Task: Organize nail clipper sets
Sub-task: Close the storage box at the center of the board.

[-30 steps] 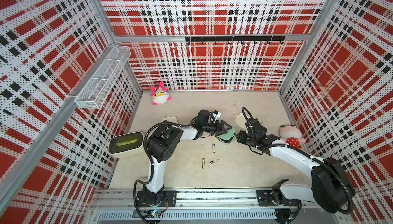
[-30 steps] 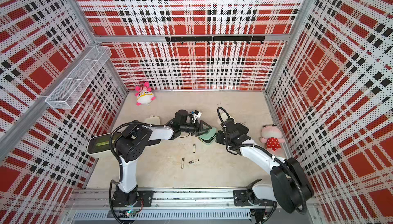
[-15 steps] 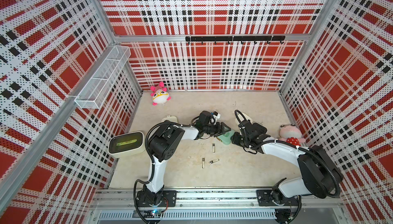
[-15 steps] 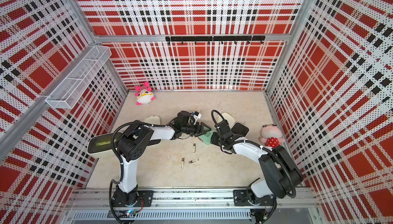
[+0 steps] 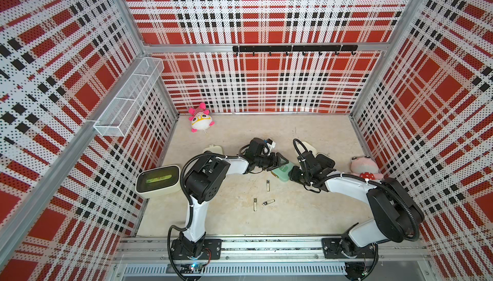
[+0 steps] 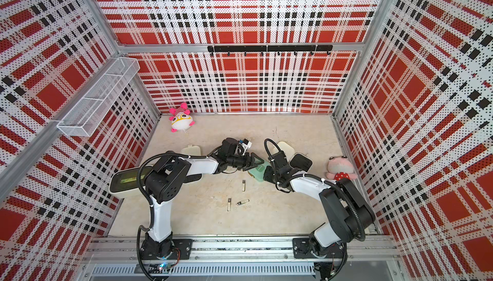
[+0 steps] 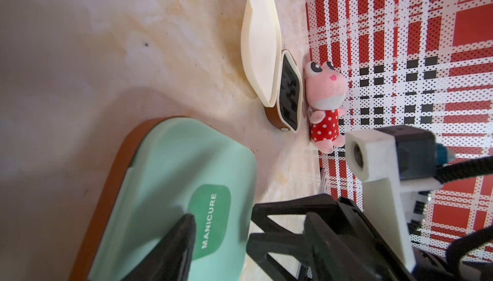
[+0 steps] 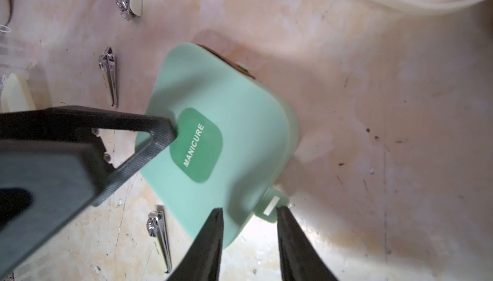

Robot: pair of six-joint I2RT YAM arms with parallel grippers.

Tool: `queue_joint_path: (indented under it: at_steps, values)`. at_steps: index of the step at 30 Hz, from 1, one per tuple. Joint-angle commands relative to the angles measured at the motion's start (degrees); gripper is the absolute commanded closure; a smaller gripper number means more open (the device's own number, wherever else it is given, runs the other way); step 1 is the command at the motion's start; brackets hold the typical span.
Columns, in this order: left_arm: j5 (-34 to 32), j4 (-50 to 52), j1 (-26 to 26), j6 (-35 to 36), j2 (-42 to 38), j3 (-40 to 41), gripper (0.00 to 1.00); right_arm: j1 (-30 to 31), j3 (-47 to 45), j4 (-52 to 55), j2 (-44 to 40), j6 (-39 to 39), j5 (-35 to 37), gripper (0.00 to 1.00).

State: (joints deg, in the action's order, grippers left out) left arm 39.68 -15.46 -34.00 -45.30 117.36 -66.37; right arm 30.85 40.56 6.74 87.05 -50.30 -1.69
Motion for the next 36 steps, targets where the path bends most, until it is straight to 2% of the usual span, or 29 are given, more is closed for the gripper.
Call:
queue_joint_path:
  at_steps: [1, 6, 12, 22, 30, 36]
  values:
    - [-0.8, 6.4, 1.2, 3.4, -3.0, -2.4, 0.30, 0.2, 1.4, -1.4, 1.5, -0.7, 0.4, 0.63]
    - [-3.8, 14.0, 2.7, 9.0, -4.2, -5.2, 0.30, 0.2, 1.7, -2.0, 2.4, -0.7, 0.6, 0.63]
    - [-8.5, 21.5, 4.3, 15.8, -1.5, -8.9, 0.30, 0.2, 2.7, -1.8, 3.8, -0.5, 0.5, 0.63]
    - [-6.7, 25.0, 0.8, 20.3, 3.9, -15.8, 0.29, 0.2, 2.6, -2.2, 5.1, -0.7, 0.6, 0.62]
    - [-6.7, 25.9, -1.2, 20.2, 6.0, -14.2, 0.32, 0.3, 1.8, -4.0, 6.5, -1.7, 0.2, 0.60]
    - [-5.2, 23.2, -1.8, 18.4, 5.3, -10.5, 0.34, 0.1, 0.7, -9.4, 8.8, -3.9, -2.5, 0.60]
